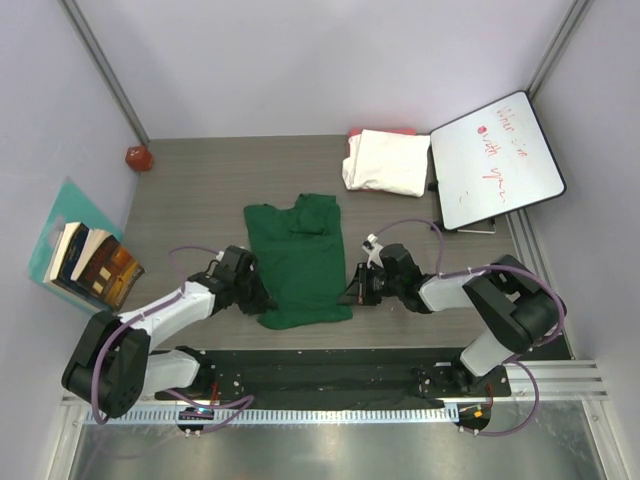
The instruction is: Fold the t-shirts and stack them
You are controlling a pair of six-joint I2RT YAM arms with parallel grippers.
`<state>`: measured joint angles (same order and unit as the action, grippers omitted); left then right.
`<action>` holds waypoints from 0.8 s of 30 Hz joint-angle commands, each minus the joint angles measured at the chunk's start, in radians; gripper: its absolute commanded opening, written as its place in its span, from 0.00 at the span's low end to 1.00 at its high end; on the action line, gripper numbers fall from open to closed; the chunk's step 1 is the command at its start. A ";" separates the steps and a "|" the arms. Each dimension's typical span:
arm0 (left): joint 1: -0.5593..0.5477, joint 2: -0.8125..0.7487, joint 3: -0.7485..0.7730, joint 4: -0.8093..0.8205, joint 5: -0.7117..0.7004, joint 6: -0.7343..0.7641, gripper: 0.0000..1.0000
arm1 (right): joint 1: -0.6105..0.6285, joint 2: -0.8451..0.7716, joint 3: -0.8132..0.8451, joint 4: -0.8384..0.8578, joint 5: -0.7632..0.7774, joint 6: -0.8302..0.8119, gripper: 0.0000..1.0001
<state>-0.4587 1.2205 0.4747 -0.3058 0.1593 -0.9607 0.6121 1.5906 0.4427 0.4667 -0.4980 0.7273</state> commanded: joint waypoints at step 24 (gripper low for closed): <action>0.083 0.140 0.591 -0.547 -0.279 0.224 0.08 | -0.034 -0.118 0.488 -0.444 0.091 -0.141 0.01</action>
<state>-0.4259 1.2987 0.9504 -0.7818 -0.0326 -0.7948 0.6075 1.4246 0.7822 0.0765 -0.4480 0.6559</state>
